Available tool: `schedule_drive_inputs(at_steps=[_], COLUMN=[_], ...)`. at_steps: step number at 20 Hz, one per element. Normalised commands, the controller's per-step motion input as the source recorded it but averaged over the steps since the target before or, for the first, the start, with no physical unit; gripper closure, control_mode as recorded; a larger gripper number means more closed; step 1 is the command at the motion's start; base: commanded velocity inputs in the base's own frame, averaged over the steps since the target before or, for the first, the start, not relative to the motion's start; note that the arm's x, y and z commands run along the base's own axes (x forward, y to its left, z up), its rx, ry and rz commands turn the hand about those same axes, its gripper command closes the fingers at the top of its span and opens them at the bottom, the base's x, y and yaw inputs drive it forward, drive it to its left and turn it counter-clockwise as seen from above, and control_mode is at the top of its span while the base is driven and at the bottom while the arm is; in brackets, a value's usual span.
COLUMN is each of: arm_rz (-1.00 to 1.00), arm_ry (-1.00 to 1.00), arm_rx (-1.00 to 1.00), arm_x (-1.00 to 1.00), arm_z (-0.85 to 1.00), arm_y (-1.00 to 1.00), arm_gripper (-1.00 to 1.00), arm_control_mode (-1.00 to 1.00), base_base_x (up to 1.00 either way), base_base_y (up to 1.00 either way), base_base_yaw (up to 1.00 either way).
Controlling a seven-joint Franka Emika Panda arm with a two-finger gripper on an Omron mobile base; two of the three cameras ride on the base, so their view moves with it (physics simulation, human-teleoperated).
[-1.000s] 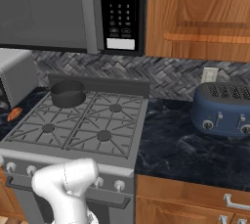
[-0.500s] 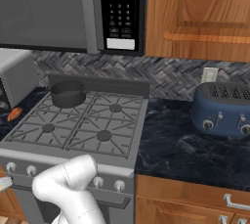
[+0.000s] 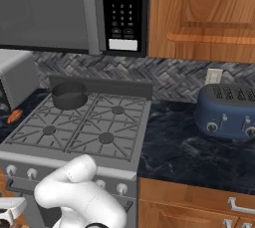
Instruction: Turn on the burner for the pot on the stove. Wait thirty seconds for the pot to heat up. Then add the sweet potato to the pot.
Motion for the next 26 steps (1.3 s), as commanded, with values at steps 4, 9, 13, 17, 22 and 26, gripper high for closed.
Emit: schedule_drive_inputs(at_steps=[4, 9, 13, 17, 22, 26], arm_rz=[-0.16, -0.03, 0.0, 0.0, -0.01, 0.0], arm_ry=[-0.28, -0.06, 0.0, 0.0, 0.0, 0.0], arm_rx=[0.55, 0.13, 0.0, 0.0, 0.0, 0.0], arm_x=[-0.14, -0.06, 0.1, 0.29, 0.41, 0.42], arm_z=[-0.21, -0.01, 0.0, 0.0, 0.0, 0.0], arm_y=[-0.01, 0.0, 0.0, 0.0, 0.0, 0.0], arm_gripper=[-1.0, -1.0, -1.0, -1.0, -1.0, -1.0], arm_control_mode=[-1.0, -1.0, -1.0, -1.0, -1.0, -1.0], base_base_x=[0.0, 0.0, 0.0, 0.0, 0.0, 0.0], base_base_y=[0.0, 0.0, 0.0, 0.0, 0.0, 0.0], base_base_yaw=[0.0, 0.0, 0.0, 0.0, 0.0, 0.0])
